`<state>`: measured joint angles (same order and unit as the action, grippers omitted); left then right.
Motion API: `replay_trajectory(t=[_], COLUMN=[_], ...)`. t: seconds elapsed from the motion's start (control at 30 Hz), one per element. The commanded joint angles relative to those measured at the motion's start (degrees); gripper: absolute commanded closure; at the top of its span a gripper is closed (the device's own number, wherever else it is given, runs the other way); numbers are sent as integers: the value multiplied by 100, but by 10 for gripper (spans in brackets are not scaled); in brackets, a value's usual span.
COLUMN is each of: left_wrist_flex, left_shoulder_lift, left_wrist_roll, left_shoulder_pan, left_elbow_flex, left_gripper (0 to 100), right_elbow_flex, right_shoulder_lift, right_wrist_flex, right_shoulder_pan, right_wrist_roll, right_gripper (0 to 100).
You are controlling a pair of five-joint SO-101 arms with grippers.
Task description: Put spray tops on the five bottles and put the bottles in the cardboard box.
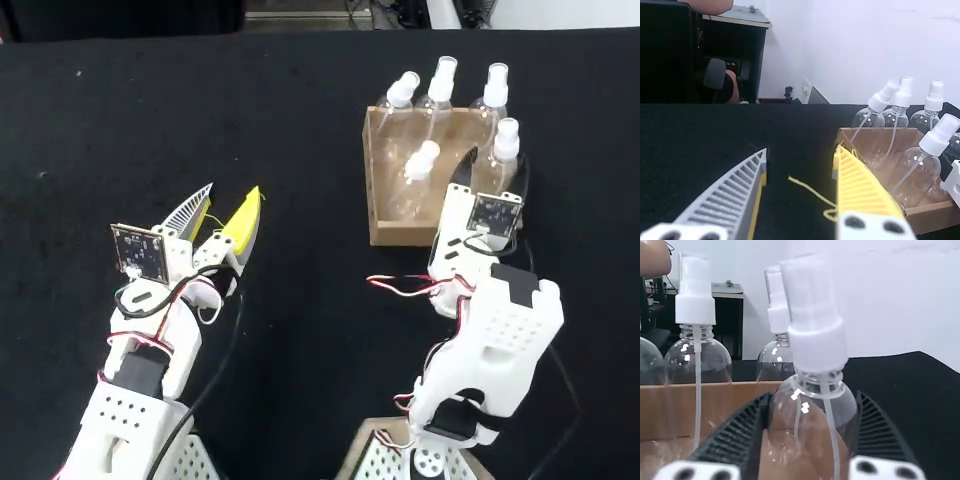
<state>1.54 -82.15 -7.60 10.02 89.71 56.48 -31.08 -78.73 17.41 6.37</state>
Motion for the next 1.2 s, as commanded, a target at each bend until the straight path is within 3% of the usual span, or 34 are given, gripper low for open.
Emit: replay_trajectory(t=[0.0, 0.27, 1.17], left_wrist_flex=[-149, -149, -149], left_shoulder_lift=[-62, -62, -62], left_wrist_roll=[70, 70, 62], left_shoulder_pan=[4, 4, 13], left_elbow_flex=[-75, -84, -84], left_gripper=[795, 795, 795], right_elbow_flex=[101, 127, 462], right_shoulder_lift=[-84, -84, -13], right_wrist_flex=[132, 167, -352], right_shoulder_pan=[-105, -202, -229], right_wrist_roll=[-44, -18, -44], right_gripper=[796, 683, 694])
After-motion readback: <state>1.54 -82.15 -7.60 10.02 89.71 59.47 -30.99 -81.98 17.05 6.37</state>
